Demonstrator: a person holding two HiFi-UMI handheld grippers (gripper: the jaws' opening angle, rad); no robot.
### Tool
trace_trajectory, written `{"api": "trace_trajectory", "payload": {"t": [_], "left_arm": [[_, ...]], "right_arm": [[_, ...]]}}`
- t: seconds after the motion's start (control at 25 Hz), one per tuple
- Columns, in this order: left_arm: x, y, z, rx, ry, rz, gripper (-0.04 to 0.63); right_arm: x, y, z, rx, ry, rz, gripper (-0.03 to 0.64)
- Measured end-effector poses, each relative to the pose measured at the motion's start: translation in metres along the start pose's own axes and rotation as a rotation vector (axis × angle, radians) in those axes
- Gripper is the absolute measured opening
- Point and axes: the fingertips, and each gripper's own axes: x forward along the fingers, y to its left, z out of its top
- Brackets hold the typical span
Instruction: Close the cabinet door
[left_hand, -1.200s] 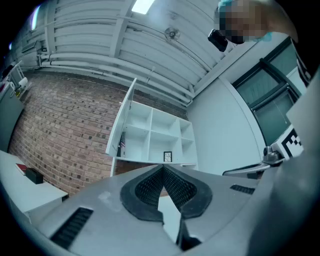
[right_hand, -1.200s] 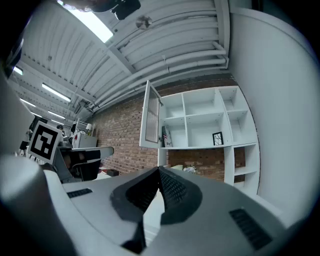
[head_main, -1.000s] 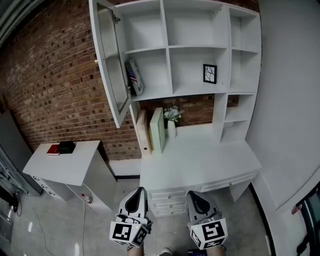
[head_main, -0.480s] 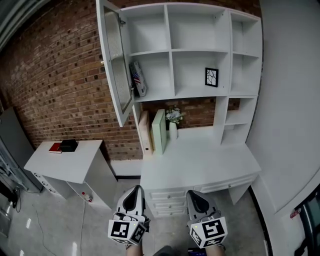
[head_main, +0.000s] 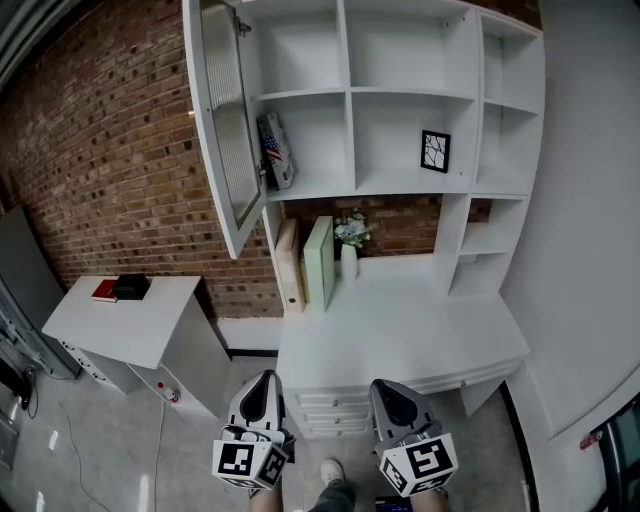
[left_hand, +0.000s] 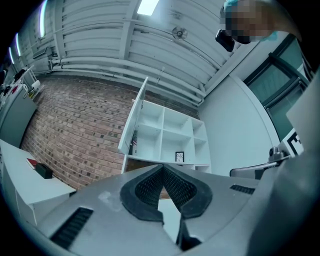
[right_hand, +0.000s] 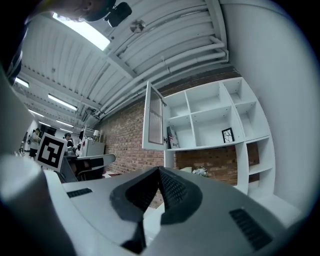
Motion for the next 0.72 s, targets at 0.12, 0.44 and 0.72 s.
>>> {"api": "trace_trajectory", "payload": {"t": [0.12,0.44,0.72], "left_arm": [[0.033,0.014,-0.012,-0.017,-0.013,0.004,0.009],[0.151,0.077,-0.027,-0.018,-0.021,0.033,0.009],[0.213,0.14,-0.034,0.002,-0.051,0.067,0.009]], "right_arm": [[0.032,-0.018,-0.011,-0.009,0.023,-0.004,0.0],[0.154,-0.068,-0.006,-0.007,0.018,0.027,0.0],[0.243,-0.079,-0.023,-0.004,0.035,0.043,0.0]]}}
